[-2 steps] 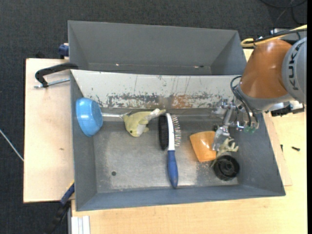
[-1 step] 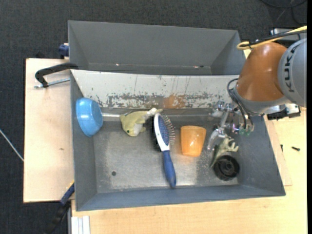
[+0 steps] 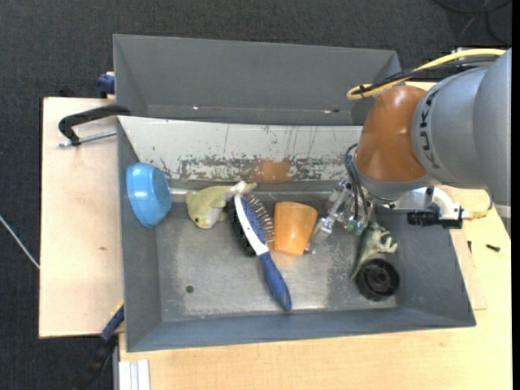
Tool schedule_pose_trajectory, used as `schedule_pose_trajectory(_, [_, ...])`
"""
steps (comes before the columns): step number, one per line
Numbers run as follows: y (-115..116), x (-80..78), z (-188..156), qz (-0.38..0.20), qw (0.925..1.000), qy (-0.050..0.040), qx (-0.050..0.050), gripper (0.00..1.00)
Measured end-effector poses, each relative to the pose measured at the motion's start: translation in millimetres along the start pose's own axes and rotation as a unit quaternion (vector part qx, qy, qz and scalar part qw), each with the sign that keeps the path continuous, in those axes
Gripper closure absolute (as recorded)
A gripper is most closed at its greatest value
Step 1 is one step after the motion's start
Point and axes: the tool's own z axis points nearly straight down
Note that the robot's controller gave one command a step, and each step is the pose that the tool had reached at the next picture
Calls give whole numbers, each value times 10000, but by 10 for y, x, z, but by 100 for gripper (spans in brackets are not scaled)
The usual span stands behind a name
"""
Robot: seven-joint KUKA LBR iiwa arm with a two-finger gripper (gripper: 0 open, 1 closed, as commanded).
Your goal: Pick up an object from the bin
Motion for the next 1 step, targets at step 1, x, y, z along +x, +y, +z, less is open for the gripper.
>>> schedule_pose_trajectory(1, [18, -19, -26, -2, 10000, -34, -25, 100])
